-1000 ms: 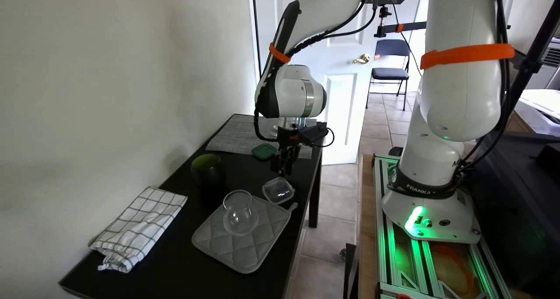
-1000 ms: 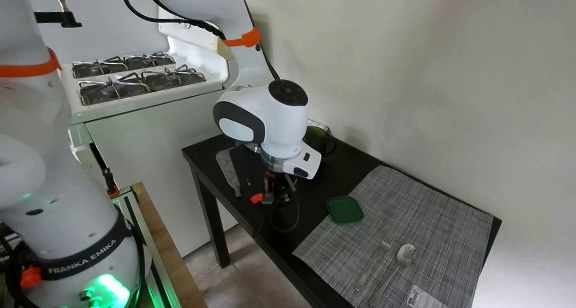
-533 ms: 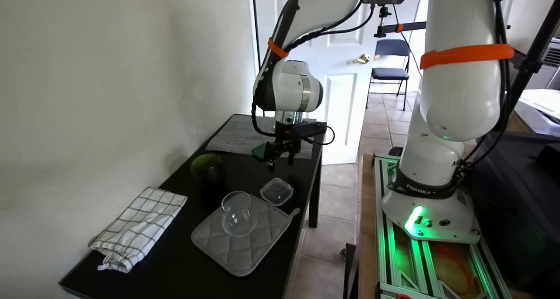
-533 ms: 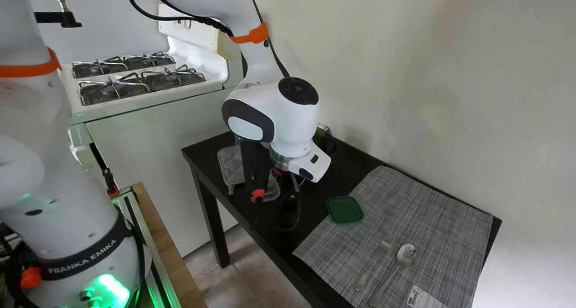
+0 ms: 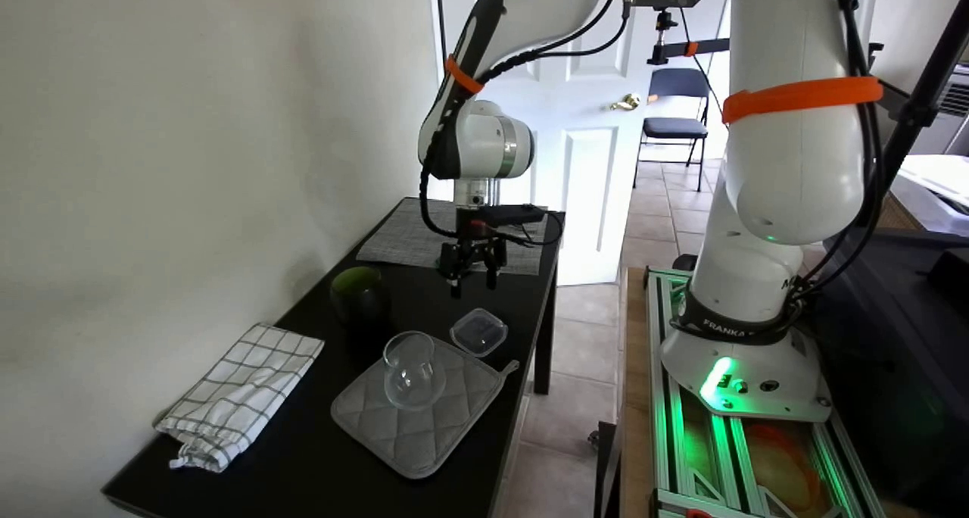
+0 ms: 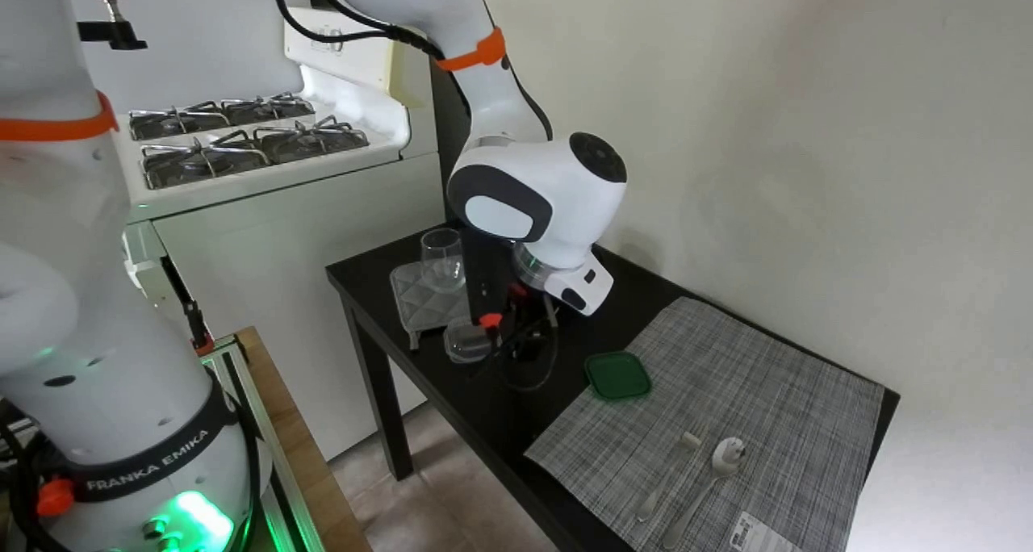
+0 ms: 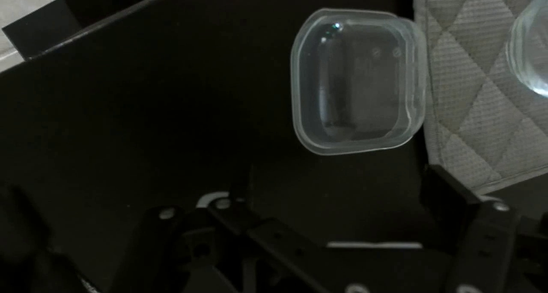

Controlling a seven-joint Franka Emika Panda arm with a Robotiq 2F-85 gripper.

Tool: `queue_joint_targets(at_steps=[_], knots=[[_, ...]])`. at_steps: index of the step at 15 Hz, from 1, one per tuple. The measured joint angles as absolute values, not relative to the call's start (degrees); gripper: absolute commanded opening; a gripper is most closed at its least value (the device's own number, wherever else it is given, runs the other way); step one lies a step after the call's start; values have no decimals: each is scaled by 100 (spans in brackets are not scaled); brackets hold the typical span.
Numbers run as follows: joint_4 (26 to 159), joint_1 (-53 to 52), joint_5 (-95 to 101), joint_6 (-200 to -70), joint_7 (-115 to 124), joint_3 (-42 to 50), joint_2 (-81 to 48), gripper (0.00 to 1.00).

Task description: Turn the small lunchbox over

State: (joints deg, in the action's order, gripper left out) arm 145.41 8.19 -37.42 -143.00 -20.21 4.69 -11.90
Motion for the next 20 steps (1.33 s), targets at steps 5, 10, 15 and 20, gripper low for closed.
queue_joint_targets(at_steps=[5,10,15,20], knots=[[13987,795,-3007,-13793,-1438,367,-1702,100],[13466,743,-2642,-13460,-969,198,-2217,100],[13021,730,-2327,-13040,-697,133,-2552,100],[12679,725,-2092,-12437,-635,131,-2784,100]])
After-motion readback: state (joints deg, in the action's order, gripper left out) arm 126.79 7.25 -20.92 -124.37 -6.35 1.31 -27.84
